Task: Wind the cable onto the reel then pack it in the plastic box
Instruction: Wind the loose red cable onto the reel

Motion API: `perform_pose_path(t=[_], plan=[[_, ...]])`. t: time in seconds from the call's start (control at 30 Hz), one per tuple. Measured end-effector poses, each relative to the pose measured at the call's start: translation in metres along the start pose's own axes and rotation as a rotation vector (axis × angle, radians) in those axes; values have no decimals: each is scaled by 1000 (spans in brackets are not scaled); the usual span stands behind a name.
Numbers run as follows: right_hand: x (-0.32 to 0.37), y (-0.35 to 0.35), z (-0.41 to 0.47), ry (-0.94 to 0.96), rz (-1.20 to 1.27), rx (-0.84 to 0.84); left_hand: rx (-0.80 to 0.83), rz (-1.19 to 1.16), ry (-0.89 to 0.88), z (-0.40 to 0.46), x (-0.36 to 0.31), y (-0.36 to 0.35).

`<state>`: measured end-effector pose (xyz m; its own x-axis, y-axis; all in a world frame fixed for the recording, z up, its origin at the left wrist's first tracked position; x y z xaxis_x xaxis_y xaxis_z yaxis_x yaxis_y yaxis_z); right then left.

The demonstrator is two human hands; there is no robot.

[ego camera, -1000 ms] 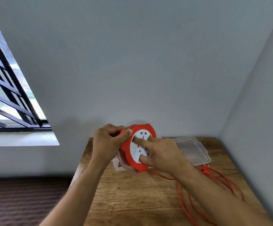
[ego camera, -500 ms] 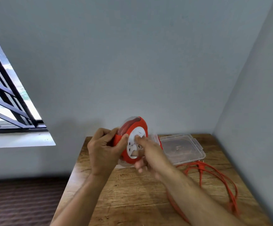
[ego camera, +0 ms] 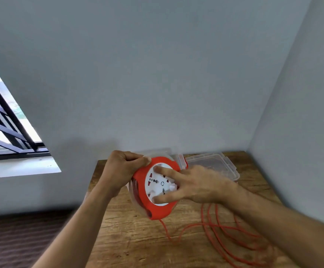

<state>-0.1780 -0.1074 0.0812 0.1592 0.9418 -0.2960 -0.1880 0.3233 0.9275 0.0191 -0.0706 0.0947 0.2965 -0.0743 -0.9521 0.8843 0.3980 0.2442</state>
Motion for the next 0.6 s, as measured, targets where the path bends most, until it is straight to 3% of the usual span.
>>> perform_pose_path(t=[0.33, 0.47, 0.53, 0.6], plan=[[5, -9, 25, -129, -20, -1, -7, -8, 13, 8, -1, 9], [1, -7, 24, -133, -60, -80, -43, 26, -19, 9, 0, 10], [-3, -5, 25, -241, -62, -184, -81, 42, -57, 10, -2, 9], [-9, -6, 25, -464, 50, -270, -120, 27, -107, 10, -6, 6]])
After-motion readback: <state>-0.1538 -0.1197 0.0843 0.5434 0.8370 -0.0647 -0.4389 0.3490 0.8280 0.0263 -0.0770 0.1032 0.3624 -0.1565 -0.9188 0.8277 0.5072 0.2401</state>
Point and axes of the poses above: each hand's wrist, its own z-axis towards the middle knuckle, its own y-axis out of the back of the hand, x = y × z, the point moved 5 cm from there along z, towards the middle knuckle, and after that the axes turned 9 degrees about -y, right-handed, at the moved point
